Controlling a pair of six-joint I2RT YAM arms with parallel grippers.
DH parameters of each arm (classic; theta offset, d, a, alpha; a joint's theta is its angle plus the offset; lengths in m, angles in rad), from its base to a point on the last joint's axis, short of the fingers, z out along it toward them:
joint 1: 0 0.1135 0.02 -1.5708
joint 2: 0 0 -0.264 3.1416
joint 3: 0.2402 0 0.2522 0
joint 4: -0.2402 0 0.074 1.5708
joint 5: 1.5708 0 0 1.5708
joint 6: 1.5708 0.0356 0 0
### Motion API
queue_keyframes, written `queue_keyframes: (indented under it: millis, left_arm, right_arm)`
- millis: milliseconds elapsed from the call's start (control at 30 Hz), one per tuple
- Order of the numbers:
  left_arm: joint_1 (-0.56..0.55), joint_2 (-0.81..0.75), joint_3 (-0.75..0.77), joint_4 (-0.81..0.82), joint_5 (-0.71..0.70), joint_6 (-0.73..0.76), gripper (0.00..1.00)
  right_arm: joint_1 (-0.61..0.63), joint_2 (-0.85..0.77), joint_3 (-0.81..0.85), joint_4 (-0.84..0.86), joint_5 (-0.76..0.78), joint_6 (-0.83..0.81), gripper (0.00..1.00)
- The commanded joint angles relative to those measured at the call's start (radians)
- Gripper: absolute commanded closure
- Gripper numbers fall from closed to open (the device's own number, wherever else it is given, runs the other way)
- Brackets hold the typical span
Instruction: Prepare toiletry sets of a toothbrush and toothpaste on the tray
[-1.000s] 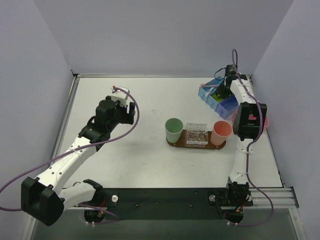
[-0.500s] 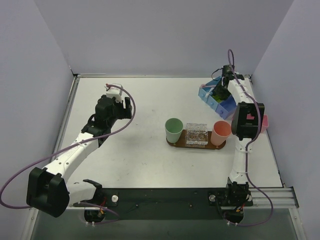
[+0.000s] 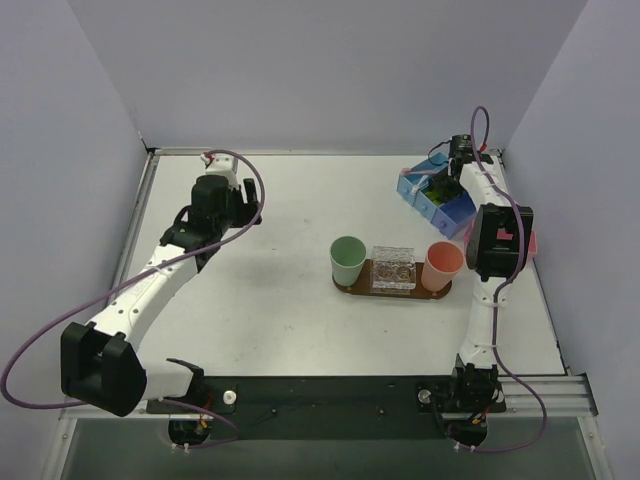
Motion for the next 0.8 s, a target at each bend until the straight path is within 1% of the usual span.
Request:
queue_keyframes:
  millis: [0,167,200,267,300,367,400,467,667,767]
  left_arm:
    - [0.019,-0.017,0.085,-0.151,-0.024,-0.011,0.2]
    - [0.028,-0.043,0.102,-0.18,-0.048,-0.009,0.2]
    - [0.03,-0.046,0.105,-0.183,-0.051,-0.001,0.2]
    - [0.037,-0.057,0.108,-0.185,-0.056,0.012,0.2]
    - [0.04,-0.057,0.108,-0.188,-0.057,0.029,0.2]
    - [0.047,-0.059,0.11,-0.194,-0.067,0.04,0.2]
    - [0.05,-0.055,0.11,-0.201,-0.07,0.04,0.2]
    - [0.054,-0.054,0.113,-0.206,-0.074,0.035,0.2]
    - [0.054,-0.055,0.122,-0.197,-0.085,0.032,0.2]
    - [0.054,-0.054,0.125,-0.194,-0.09,0.035,0.2]
  right_arm:
    - [-0.003,0.035,-0.044,-0.17,0.04,0.074,0.69]
    - [-0.006,0.078,0.002,-0.242,0.056,0.083,0.71]
    - [-0.006,0.087,0.007,-0.253,0.057,0.082,0.75]
    - [-0.006,0.093,0.004,-0.27,0.06,0.08,0.78]
    - [-0.006,0.096,-0.003,-0.273,0.06,0.078,0.84]
    - [-0.009,0.102,-0.009,-0.278,0.05,0.082,0.9]
    - [-0.008,0.104,-0.006,-0.278,0.048,0.078,0.95]
    - [-0.008,0.101,-0.003,-0.287,0.045,0.072,1.0]
    - [-0.014,0.068,0.02,-0.285,0.017,0.043,1.0]
    - [-0.022,0.015,0.04,-0.275,0.019,0.026,1.0]
